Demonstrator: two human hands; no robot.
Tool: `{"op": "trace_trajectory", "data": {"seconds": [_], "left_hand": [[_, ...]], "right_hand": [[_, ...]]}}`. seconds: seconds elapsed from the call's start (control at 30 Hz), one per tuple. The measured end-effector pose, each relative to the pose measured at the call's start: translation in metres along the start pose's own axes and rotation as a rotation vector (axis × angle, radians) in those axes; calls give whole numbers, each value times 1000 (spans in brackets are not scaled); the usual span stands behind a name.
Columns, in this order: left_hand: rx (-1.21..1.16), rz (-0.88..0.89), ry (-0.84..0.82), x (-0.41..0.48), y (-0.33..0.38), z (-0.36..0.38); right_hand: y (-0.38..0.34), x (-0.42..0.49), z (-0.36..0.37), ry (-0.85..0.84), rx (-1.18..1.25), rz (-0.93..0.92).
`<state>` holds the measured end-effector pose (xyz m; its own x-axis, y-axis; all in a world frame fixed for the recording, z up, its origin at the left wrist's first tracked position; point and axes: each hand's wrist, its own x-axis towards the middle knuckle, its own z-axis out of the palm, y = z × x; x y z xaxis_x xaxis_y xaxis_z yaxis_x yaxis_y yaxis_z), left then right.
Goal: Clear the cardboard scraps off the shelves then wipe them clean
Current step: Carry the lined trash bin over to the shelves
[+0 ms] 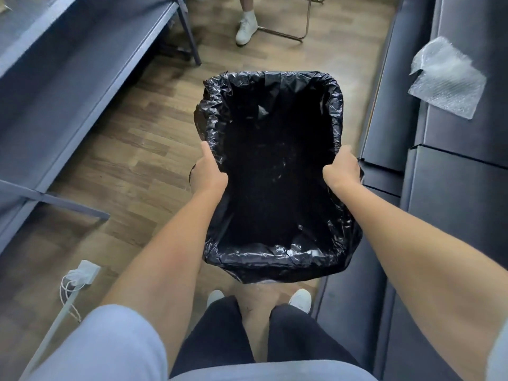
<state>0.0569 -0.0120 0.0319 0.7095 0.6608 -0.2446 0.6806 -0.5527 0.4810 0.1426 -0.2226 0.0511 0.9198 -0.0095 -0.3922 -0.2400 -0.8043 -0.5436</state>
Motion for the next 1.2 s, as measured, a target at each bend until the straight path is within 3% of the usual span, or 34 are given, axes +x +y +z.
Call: {"op": "trace_trajectory", "data": {"seconds": [0.3,0.73,1.2], "left_hand": [[-31,-88,-16,78,-22,10],[-36,-257,82,258,-46,-51],[-262,-785,360,344,-41,-67]], "right_hand": [[-51,68,47,-46,-85,-9],[-218,198,129,-209,-173,-135],[-408,321,180,-487,-452,-636]]}}
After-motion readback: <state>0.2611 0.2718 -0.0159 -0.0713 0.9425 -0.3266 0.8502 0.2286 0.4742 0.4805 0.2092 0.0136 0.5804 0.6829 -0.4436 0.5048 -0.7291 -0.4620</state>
